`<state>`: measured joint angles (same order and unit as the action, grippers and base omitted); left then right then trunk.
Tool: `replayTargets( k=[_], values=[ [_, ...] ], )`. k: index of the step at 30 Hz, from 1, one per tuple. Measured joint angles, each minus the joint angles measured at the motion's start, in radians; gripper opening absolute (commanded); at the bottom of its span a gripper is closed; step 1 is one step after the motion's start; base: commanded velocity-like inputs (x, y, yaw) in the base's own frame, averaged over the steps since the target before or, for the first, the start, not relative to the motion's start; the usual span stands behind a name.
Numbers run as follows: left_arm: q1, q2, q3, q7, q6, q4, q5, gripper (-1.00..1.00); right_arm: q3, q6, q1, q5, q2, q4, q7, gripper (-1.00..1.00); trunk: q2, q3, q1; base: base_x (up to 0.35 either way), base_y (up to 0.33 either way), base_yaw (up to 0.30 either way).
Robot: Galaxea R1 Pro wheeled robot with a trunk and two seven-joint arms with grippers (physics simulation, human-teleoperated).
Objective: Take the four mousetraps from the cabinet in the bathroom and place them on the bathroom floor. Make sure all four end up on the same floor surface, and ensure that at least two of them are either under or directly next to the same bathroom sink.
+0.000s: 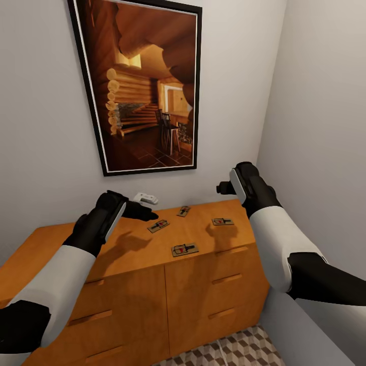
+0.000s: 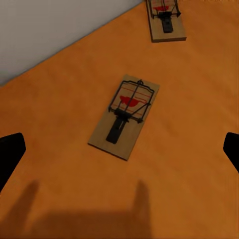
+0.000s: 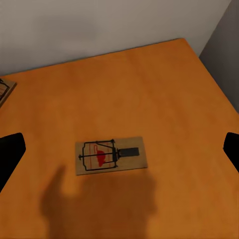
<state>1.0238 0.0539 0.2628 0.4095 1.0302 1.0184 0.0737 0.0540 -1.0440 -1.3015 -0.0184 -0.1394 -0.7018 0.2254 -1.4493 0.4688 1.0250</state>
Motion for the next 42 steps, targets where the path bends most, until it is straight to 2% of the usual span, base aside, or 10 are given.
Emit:
replayTargets(
  k=[8, 20, 42],
  values=[
    [0.000, 0.005, -0.019, 0.003, 0.011, 0.030, -0.008, 1.00, 0.000, 0.000, 0.000, -0.001, -0.001, 0.000, 0.001, 1.00, 0.000, 0.000, 0.000, 0.000, 0.000, 0.000],
    [0.000, 0.007, -0.019, 0.007, 0.014, 0.080, -0.010, 1.00, 0.000, 0.000, 0.000, -0.003, 0.000, -0.001, -0.001, 1.00, 0.000, 0.000, 0.000, 0.000, 0.000, 0.000],
    [0.000, 0.007, -0.019, 0.008, 0.014, 0.064, -0.014, 1.00, 0.000, 0.000, 0.001, 0.002, 0.005, 0.016, -0.011, 1.00, 0.000, 0.000, 0.000, 0.000, 0.000, 0.000]
  ],
)
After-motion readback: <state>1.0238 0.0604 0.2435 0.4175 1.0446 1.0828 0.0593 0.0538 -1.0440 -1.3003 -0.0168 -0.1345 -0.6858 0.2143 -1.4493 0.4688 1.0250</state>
